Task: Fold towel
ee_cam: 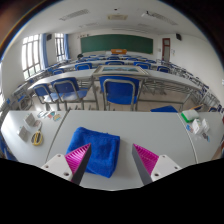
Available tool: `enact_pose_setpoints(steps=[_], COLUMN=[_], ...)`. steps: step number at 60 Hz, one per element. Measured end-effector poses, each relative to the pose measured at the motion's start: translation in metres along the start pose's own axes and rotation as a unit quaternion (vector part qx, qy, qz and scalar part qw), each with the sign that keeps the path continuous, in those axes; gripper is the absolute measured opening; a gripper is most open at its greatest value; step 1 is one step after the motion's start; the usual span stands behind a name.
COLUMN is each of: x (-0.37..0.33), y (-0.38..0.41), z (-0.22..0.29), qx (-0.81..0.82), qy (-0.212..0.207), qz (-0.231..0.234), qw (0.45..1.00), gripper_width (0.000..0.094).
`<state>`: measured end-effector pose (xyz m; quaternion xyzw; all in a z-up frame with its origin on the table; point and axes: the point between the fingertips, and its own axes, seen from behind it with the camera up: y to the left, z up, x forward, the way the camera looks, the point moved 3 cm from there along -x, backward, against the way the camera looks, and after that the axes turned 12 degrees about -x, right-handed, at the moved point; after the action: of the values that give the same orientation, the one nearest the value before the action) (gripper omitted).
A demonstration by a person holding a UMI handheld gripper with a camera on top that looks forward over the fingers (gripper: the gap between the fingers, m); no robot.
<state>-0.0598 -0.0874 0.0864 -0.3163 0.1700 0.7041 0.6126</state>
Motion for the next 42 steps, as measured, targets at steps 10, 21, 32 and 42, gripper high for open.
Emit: enact_pose_setpoints(steps=[10,21,32,42], x=[-0.059,-0.143,-0.224,-0.277], y=[0.02,0.06,0.099,0.117], z=[0.011,0.021,0.005,-0.012], qx=[-0.016,-0.034,-0.038,-0.027], qy=[-0.015,-0.037,-0.056,-0.057], qz=[-0.011,-0.041,-0.066,-0.074], qw=[1.0,0.998,0.996,0.995], gripper_width=[0.0849,0.0855,0.0852,0.0848])
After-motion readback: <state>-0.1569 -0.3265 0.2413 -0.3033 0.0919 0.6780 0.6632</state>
